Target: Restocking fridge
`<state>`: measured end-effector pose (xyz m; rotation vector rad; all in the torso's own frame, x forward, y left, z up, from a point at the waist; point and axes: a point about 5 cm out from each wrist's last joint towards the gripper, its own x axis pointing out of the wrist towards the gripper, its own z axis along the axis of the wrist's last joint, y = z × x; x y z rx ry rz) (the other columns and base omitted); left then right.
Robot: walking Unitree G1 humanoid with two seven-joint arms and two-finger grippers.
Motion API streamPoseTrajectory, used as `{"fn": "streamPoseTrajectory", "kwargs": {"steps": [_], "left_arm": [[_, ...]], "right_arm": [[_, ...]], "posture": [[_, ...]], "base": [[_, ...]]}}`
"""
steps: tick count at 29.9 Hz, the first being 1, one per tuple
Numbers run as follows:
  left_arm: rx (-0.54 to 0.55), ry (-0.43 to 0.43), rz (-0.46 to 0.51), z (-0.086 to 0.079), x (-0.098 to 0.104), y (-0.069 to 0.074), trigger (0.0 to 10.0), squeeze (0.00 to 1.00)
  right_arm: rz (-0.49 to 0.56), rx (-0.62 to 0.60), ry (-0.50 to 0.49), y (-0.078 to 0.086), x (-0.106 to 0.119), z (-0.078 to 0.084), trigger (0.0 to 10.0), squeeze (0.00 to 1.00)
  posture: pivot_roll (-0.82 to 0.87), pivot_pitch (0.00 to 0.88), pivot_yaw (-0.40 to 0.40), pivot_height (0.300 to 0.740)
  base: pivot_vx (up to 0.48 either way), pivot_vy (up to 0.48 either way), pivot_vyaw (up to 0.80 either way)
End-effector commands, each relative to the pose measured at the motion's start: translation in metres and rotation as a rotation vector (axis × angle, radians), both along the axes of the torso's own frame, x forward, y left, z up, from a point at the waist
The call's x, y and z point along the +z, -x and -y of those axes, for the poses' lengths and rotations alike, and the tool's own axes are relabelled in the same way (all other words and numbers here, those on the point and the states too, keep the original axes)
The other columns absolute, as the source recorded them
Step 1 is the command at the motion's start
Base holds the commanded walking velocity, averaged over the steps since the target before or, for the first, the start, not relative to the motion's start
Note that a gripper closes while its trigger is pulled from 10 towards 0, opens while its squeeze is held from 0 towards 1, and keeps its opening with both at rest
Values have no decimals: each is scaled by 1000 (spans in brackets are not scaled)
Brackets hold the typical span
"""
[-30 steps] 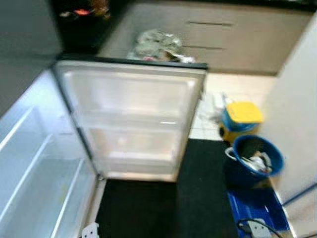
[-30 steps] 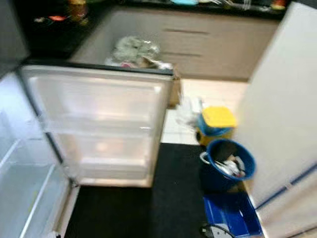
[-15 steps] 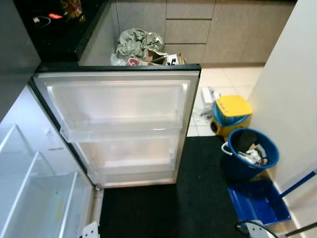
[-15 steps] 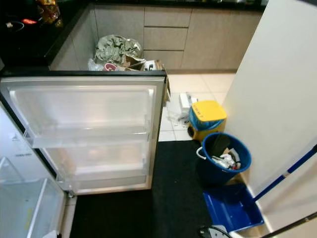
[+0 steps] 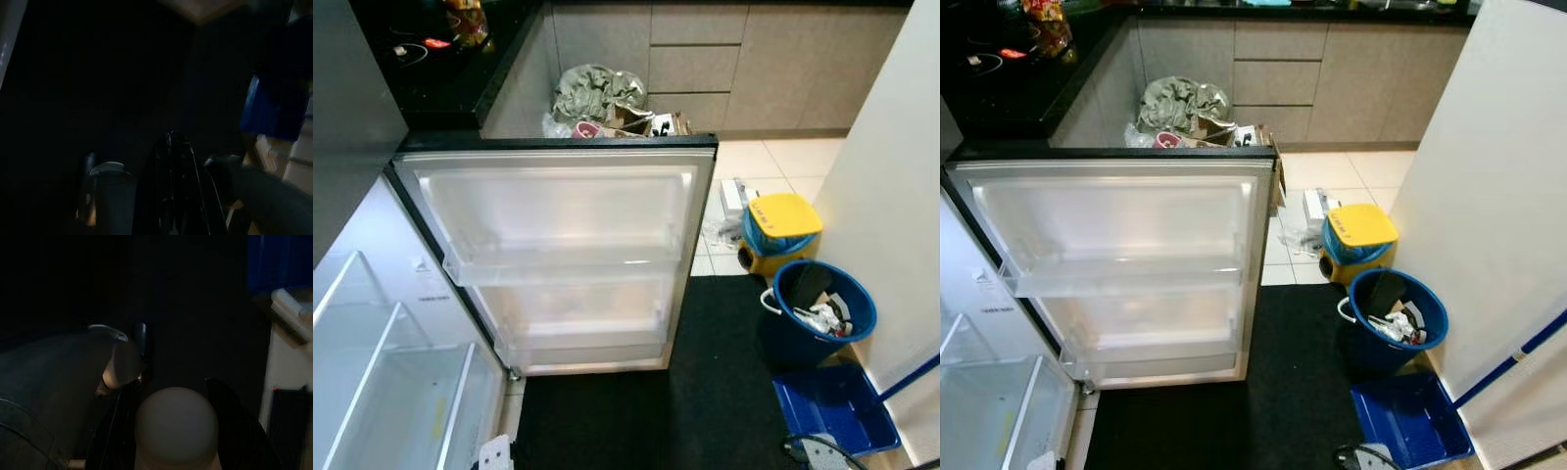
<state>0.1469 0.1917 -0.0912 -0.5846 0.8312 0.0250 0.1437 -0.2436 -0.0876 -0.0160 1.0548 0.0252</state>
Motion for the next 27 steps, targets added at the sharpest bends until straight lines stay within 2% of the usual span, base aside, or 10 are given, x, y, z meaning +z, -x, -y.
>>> {"fn": "streamPoseTrajectory", "kwargs": {"steps": [1,10,14,15,18,22,27], "left_arm": [[8,-12,-46,-5,-5,14,10000,0],[3,-14,-48,-4,-5,15,10000,0],[2,-19,-55,-5,-6,16,10000,0],[-61,-32,-57,-2,-6,17,10000,0],[-96,-26,-64,0,-7,18,10000,0],[-75,-32,-73,-1,-7,19,10000,0],[-52,-26,-73,-1,-7,19,10000,0]], "right_arm": [[22,21,-14,-6,1,-7,10000,0],[28,21,-17,-7,1,-7,10000,0],[32,15,-15,-7,1,-6,10000,0],[35,13,-16,-8,2,-6,10000,0],[38,13,-16,-8,2,-6,10000,0],[42,10,-16,-9,3,-6,10000,0],[44,5,-15,-9,3,-5,10000,0]], "posture": [[-38,66,-7,740],[-38,67,-5,740],[-38,67,-5,740],[-39,68,-3,740],[-40,67,-3,740],[-40,67,-3,740],[-40,67,-3,740]], "base": [[311,0,0],[304,0,0],[0,0,0],[0,0,0],[0,-331,0],[0,-428,0],[0,0,0]]}}
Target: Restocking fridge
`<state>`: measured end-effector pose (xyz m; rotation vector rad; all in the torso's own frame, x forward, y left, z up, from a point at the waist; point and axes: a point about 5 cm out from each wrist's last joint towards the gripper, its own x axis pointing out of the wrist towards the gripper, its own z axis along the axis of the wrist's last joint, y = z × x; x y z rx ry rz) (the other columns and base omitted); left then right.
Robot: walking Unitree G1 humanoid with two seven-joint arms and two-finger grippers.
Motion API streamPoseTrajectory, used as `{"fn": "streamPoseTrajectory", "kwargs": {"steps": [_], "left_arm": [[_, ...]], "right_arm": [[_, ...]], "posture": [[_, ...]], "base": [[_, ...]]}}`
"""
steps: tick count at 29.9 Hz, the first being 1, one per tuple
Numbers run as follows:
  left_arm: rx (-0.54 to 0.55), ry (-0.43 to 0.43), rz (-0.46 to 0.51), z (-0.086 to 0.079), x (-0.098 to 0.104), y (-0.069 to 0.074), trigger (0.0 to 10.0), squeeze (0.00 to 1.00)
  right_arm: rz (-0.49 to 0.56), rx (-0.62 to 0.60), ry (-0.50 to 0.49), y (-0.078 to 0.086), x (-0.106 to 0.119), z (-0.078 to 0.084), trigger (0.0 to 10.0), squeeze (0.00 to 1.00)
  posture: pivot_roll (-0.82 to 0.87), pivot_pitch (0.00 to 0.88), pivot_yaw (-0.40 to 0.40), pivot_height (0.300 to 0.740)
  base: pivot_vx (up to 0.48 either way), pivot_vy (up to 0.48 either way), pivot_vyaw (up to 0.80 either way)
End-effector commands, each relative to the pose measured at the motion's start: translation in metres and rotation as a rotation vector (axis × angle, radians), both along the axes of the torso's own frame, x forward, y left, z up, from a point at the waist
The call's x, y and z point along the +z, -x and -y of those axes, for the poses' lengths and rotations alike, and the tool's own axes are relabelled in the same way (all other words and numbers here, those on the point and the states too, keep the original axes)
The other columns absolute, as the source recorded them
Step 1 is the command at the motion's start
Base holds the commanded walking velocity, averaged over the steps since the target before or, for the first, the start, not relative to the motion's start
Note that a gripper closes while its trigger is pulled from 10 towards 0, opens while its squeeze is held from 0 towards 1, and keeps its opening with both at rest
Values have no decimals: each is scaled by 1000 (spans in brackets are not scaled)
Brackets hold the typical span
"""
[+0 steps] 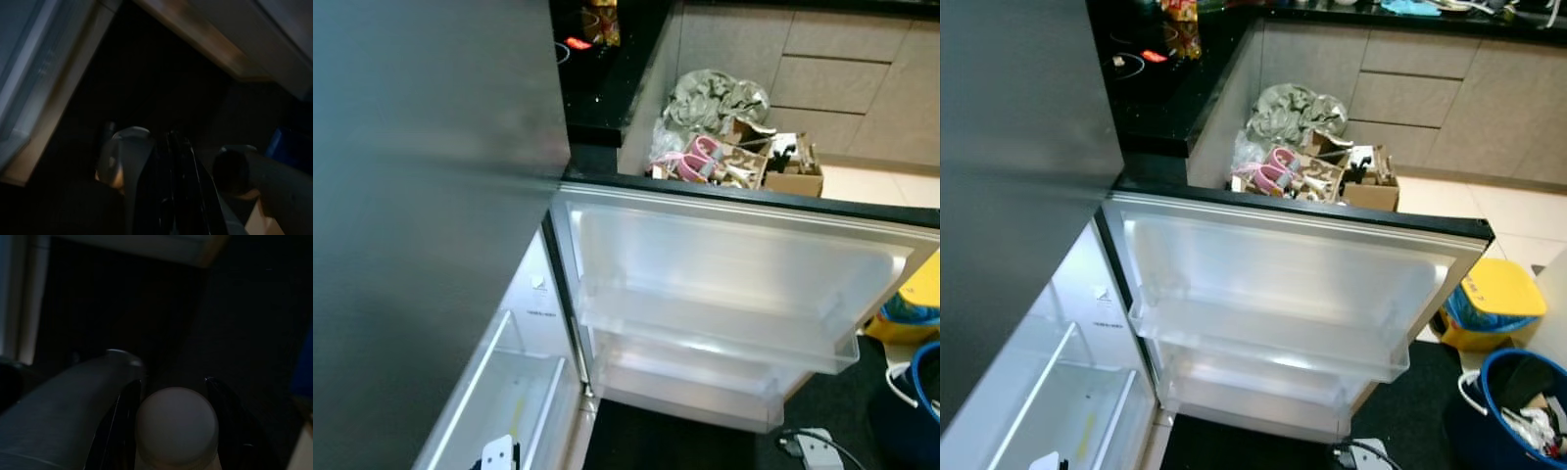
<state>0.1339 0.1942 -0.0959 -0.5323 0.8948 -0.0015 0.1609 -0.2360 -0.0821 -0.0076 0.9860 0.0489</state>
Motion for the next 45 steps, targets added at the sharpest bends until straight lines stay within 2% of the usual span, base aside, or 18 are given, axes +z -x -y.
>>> {"fn": "streamPoseTrajectory", "kwargs": {"steps": [1,16,20,23,24,27,36,38,39,40,41,42,44,45], "left_arm": [[5,3,-23,1,-2,6,10000,0],[6,7,-26,4,-3,6,10000,0],[-21,30,-16,7,-2,5,10000,0],[-35,26,-21,8,-3,6,10000,0],[-2,6,-24,5,-3,5,10000,0],[23,17,-23,5,-3,4,10000,0],[18,11,-27,5,-3,5,10000,0],[18,10,-27,5,-3,5,10000,0],[19,9,-27,5,-3,6,10000,0],[19,8,-27,5,-3,6,10000,0],[18,7,-27,5,-3,6,10000,0],[18,7,-27,5,-3,6,10000,0],[15,2,-26,4,-3,6,10000,0],[15,2,-26,4,-3,6,10000,0]], "right_arm": [[-25,-12,5,8,-3,3,10000,0],[-17,-22,3,7,-2,5,10000,0],[-10,-29,7,5,0,7,10000,0],[-4,-31,9,3,1,8,10000,0],[2,-35,10,2,2,9,10000,0],[8,-39,10,0,2,10,10000,0],[54,-9,13,-11,10,16,10000,0],[78,27,-16,-15,13,16,10000,0],[126,108,-130,-23,21,13,10000,0],[150,176,-202,-27,26,12,10000,0],[162,219,-245,-29,29,11,10000,0],[162,219,-245,-29,29,11,10000,0],[202,332,-357,-37,42,13,10000,0],[202,332,-357,-37,42,13,10000,0]], "posture": [[-40,67,-3,740],[-45,68,-6,740],[-45,68,-6,740],[-48,68,-7,740],[-48,68,-7,740],[-48,68,-7,740],[-46,70,-11,740],[-46,70,-11,740],[-45,70,-10,740],[-45,70,-10,740],[-45,70,-10,740],[-45,70,-10,740],[-51,71,-6,740],[-51,71,-6,740]], "base": [[0,0,0],[0,0,0],[0,0,0],[0,-454,0],[0,-458,0],[0,-305,0],[0,0,0],[0,0,0],[0,0,0],[0,0,0],[0,0,0],[0,0,0],[0,0,0],[0,0,0]]}}
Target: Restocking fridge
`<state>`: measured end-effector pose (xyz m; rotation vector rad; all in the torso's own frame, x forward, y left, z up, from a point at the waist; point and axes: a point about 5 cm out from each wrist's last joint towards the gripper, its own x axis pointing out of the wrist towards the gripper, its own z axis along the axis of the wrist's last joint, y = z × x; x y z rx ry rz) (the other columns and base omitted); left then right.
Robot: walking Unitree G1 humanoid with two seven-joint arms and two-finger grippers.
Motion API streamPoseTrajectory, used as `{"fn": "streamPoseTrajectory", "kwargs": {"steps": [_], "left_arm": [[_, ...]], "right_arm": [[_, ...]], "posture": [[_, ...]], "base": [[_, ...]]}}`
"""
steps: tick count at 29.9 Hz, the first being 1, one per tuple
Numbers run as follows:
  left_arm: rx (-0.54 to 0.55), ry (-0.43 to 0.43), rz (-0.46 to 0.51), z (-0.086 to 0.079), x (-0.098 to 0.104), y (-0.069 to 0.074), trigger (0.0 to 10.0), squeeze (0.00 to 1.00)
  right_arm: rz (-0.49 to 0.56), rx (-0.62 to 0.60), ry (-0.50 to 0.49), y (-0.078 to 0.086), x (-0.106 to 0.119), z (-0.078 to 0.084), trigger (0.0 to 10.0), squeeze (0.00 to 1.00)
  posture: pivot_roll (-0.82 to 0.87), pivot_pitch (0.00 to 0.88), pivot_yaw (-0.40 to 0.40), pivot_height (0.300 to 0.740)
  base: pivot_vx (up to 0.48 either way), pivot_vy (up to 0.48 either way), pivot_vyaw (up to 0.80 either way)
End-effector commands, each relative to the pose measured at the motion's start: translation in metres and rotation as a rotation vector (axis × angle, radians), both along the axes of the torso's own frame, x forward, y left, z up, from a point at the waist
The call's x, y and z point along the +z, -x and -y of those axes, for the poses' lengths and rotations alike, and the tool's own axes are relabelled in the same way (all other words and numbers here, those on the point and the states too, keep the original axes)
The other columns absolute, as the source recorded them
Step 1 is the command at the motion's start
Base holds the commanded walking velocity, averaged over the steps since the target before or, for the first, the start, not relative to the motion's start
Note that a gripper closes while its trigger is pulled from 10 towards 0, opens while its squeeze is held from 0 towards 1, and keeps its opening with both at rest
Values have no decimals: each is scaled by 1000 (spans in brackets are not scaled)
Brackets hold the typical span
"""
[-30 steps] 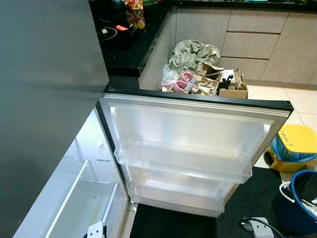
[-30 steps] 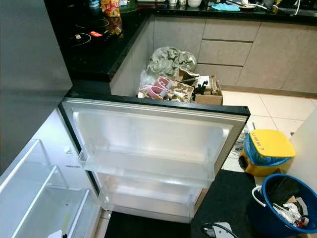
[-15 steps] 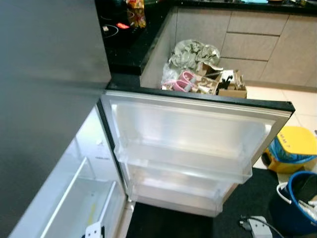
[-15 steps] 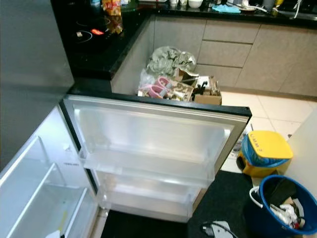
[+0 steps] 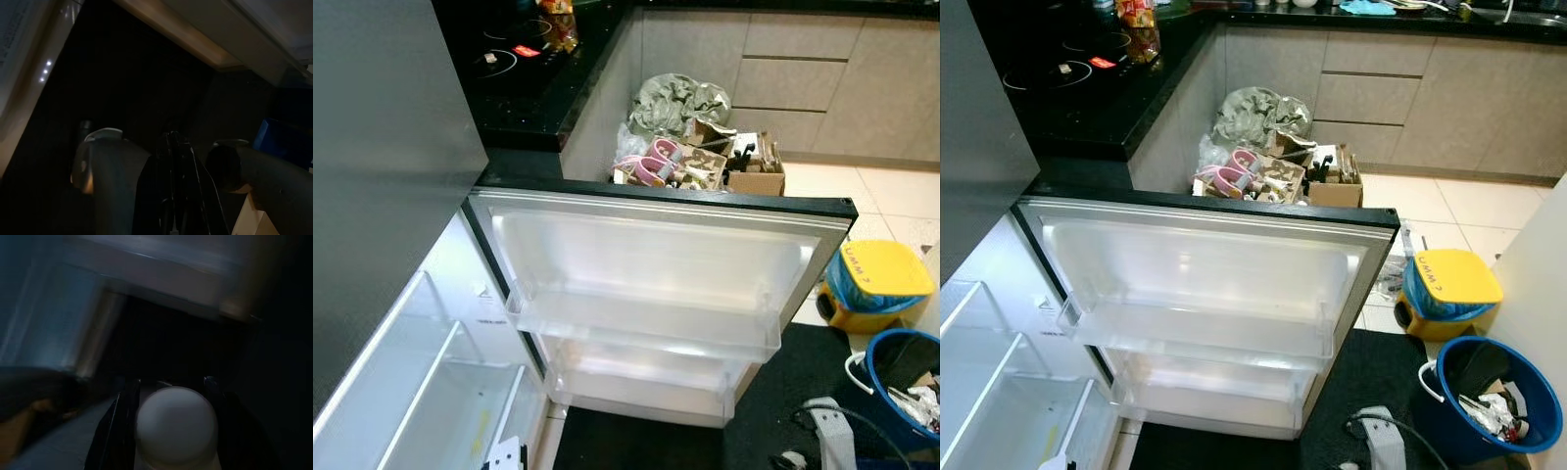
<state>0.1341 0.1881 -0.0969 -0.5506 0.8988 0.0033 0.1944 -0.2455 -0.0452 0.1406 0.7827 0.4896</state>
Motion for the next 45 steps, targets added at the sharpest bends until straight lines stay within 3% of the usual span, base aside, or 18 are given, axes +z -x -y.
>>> {"fn": "streamPoseTrajectory", "kwargs": {"steps": [1,2,4,7,10,15,24,29,32,34,37,39,45], "left_arm": [[4,-14,-20,-3,-2,6,10000,0],[4,-14,-20,-3,-2,6,10000,0],[3,-22,-14,-4,-1,4,10000,0],[3,-23,-11,-4,-1,4,10000,0],[-1,-26,-3,-5,0,2,10000,0],[-9,-35,5,-7,0,2,10000,0],[-9,-41,16,-9,1,1,10000,0],[-17,-52,28,-10,2,-1,10000,0],[-19,-52,28,-9,2,-1,10000,0],[-22,-50,31,-8,2,-1,10000,0],[-25,-49,33,-7,2,-2,10000,0],[-25,-49,33,-7,2,-1,10000,0],[-26,-50,30,-7,2,0,10000,0]], "right_arm": [[40,56,-61,-6,11,5,10000,0],[40,56,-61,-6,11,5,10000,0],[101,205,-149,-17,32,12,10000,0],[118,260,-173,-20,40,14,10000,0],[169,432,-206,-28,63,17,10000,0],[279,587,-248,-41,94,7,10000,0],[369,671,-282,-50,119,-2,10000,0],[518,736,-349,-59,159,-16,10000,0],[556,736,-367,-60,168,-19,10000,0],[653,724,-402,-65,189,-22,10000,0],[714,724,-414,-66,204,-25,10000,0],[800,704,-360,-73,218,-26,10000,0],[912,627,-231,-85,236,-25,10000,0]], "posture": [[-51,71,-6,740],[-51,71,-6,740],[-55,71,-4,740],[-55,71,-4,740],[-55,71,-4,740],[-53,74,0,740],[-49,73,1,740],[-51,68,1,740],[-51,68,1,740],[-51,68,1,740],[-52,70,0,740],[-52,70,0,740],[-50,72,-2,740]], "base": [[0,0,0],[0,0,0],[0,0,0],[0,0,0],[0,0,0],[0,0,0],[0,0,0],[0,0,0],[0,0,0],[0,0,0],[0,0,0],[0,0,0],[0,0,0]]}}
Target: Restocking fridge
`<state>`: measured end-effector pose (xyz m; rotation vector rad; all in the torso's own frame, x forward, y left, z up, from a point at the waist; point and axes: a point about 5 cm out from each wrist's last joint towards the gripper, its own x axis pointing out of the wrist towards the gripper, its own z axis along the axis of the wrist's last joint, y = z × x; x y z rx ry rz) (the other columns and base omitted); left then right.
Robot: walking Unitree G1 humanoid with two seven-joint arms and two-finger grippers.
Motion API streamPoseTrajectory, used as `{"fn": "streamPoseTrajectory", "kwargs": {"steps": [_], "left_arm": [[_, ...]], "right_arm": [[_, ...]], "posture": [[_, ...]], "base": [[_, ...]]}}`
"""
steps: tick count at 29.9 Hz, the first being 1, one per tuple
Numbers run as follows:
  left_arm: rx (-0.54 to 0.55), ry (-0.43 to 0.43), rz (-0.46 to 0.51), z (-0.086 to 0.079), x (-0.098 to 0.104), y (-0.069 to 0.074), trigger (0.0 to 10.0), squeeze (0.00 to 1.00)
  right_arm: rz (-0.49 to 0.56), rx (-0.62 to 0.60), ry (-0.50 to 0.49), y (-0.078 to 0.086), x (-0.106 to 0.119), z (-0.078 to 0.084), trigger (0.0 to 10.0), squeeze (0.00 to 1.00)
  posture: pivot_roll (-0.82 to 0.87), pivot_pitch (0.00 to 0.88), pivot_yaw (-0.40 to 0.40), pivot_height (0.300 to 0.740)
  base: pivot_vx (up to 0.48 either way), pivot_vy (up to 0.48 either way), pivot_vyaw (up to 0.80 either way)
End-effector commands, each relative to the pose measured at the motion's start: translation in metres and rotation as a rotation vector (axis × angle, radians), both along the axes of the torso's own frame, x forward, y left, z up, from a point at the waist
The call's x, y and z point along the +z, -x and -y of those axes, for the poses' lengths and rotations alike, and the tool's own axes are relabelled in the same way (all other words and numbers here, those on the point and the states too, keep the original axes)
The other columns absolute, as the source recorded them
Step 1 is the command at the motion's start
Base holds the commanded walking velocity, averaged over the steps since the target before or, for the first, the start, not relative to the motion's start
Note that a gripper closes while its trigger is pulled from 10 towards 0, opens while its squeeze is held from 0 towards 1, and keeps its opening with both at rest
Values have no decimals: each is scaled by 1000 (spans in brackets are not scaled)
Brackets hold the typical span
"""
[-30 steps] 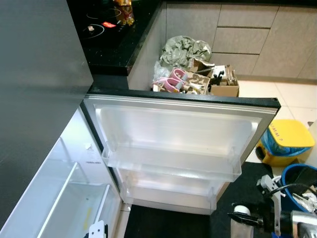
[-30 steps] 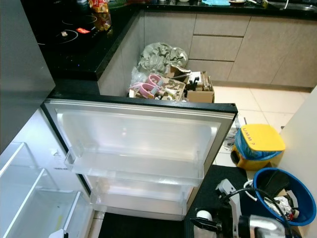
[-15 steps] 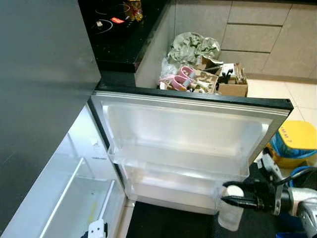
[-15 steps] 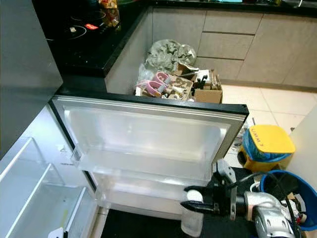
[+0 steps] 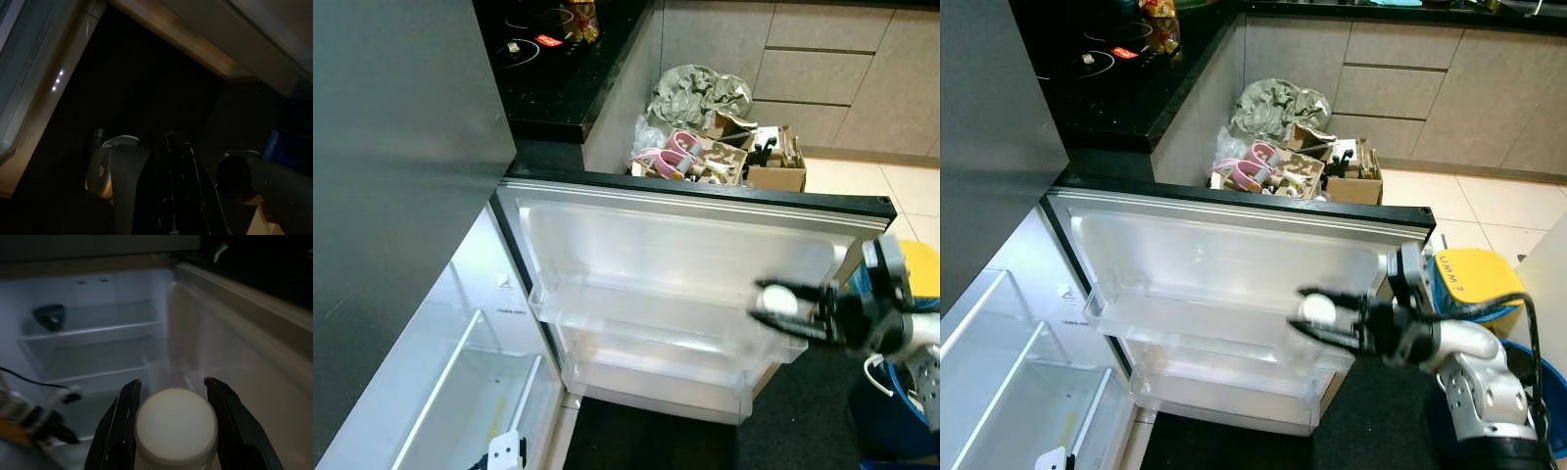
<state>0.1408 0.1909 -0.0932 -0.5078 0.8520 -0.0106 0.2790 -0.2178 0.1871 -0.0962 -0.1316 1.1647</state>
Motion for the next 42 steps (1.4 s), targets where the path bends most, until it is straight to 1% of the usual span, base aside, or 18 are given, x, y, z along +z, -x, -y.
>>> {"fn": "streamPoseTrajectory", "kwargs": {"steps": [1,8,11,21,22,23,25,26,27,31,32,33,34,35,37,38,41,42], "left_arm": [[-8,-15,-22,-4,-2,7,10000,0],[-12,-14,-20,-1,-2,7,10000,0],[-15,-14,-17,0,-2,6,10000,0],[-18,-17,-17,0,-2,5,10000,0],[-18,-16,-16,0,-2,5,10000,0],[-18,-15,-16,0,-2,6,10000,0],[-18,-15,-16,0,-2,6,10000,0],[-19,-15,-17,0,-2,6,10000,0],[-20,-14,-16,0,-2,6,10000,0],[-19,-15,-16,-1,-2,5,10000,0],[-19,-15,-17,-1,-2,5,10000,0],[-19,-15,-17,-1,-2,5,10000,0],[-19,-15,-17,-1,-2,5,10000,0],[-19,-15,-17,-1,-2,5,10000,0],[-19,-15,-17,-1,-2,5,10000,0],[-20,-15,-17,-1,-2,5,10000,0],[-21,-14,-18,-1,-2,5,10000,0],[-21,-14,-18,-1,-2,5,10000,0]], "right_arm": [[34,-33,8,-1,4,3,10000,0],[84,-163,75,-12,6,3,10000,0],[56,-253,149,-19,-8,4,10000,0],[7,-335,125,-27,-25,2,10000,0],[4,-343,105,-27,-25,3,10000,75],[2,-343,76,-27,-24,3,10000,384],[2,-343,76,-27,-24,3,10000,384],[2,-339,51,-26,-23,4,10000,843],[24,-322,12,-24,-17,4,10000,1000],[49,-277,-23,-20,-9,3,10000,1000],[64,-261,-49,-18,-3,3,10000,929],[64,-261,-49,-18,-3,3,10000,929],[73,-243,-73,-17,3,4,10000,776],[82,-206,-100,-13,10,4,10000,122],[87,-178,-117,-10,15,4,10000,122],[85,-128,-145,-4,21,4,10000,0],[39,36,-193,12,30,-1,10000,0],[39,36,-193,12,30,-1,10000,0]], "posture": [[-50,72,-2,740],[-52,73,-4,740],[-51,74,-4,740],[-51,74,-4,740],[-51,74,-4,740],[-51,74,-4,740],[-51,74,-4,740],[-51,74,-4,740],[-51,74,-4,740],[-47,75,-3,740],[-47,75,-3,740],[-47,75,-3,740],[-48,73,-1,740],[-48,73,-1,740],[-48,73,-1,740],[-48,73,-1,740],[-51,73,-2,740],[-51,73,-2,740]], "base": [[0,0,0],[0,0,0],[0,0,0],[0,0,0],[0,0,0],[0,0,0],[0,0,0],[0,0,0],[0,0,0],[0,0,0],[0,0,0],[0,0,0],[0,0,0],[0,0,0],[0,0,0],[0,0,0],[0,0,0],[0,0,0]]}}
